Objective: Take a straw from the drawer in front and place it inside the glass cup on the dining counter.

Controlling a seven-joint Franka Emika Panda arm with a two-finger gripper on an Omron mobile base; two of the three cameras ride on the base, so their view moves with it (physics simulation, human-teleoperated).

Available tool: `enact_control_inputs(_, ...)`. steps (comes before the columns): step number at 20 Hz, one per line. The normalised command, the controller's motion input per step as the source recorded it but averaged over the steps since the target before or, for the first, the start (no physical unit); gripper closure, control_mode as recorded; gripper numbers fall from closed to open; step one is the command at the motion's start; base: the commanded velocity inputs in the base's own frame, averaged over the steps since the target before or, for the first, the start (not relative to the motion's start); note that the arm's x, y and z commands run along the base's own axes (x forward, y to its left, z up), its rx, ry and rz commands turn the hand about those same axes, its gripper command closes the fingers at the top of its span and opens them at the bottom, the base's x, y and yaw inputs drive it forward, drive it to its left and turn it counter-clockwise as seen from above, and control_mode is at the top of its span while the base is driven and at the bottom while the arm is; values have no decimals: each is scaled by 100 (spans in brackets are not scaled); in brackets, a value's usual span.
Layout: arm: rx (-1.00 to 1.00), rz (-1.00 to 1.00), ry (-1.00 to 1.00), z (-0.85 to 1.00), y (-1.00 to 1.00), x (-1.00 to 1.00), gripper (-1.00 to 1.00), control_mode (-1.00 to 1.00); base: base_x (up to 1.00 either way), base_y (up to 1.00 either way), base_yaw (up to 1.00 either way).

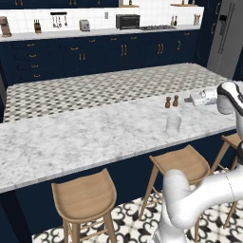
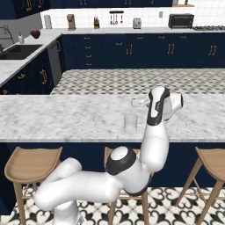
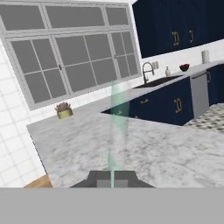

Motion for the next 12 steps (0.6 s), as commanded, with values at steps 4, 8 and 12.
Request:
enact_control_inputs(4, 0, 0, 0, -23, 0, 21, 100, -100, 0, 0, 0)
enact_control_inputs(8, 0, 0, 0, -24, 0, 17, 100, -100, 0, 0, 0)
enact_control_inputs(12, 0, 0, 0, -25, 0, 11, 100, -100, 0, 0, 0)
